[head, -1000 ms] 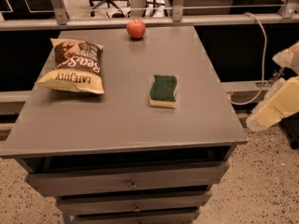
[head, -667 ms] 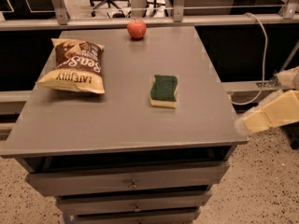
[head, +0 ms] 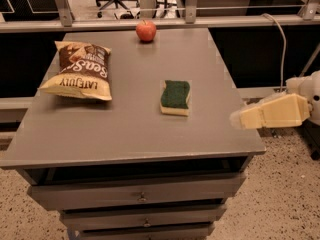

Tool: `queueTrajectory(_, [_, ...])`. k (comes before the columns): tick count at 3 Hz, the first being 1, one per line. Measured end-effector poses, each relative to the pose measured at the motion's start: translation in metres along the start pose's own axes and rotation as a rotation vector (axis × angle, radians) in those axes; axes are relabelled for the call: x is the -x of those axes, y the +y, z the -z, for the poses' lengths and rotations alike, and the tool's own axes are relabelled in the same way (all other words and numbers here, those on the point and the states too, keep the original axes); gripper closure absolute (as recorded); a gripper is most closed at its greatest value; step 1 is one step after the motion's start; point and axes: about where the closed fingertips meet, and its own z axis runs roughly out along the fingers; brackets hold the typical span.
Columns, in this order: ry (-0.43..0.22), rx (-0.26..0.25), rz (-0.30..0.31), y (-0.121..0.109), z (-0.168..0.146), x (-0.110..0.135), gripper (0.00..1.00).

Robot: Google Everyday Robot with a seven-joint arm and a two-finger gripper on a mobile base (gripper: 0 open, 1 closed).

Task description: Move sponge near apple

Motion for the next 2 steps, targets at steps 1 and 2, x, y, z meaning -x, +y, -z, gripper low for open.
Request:
queueTrajectory(1, [-0.035,0.012,-0.028,0.014,-0.018,0.002,0.00])
queueTrajectory(2, [-0.124,0.029,-0.033,0.022,-0.046,0.017,0.00])
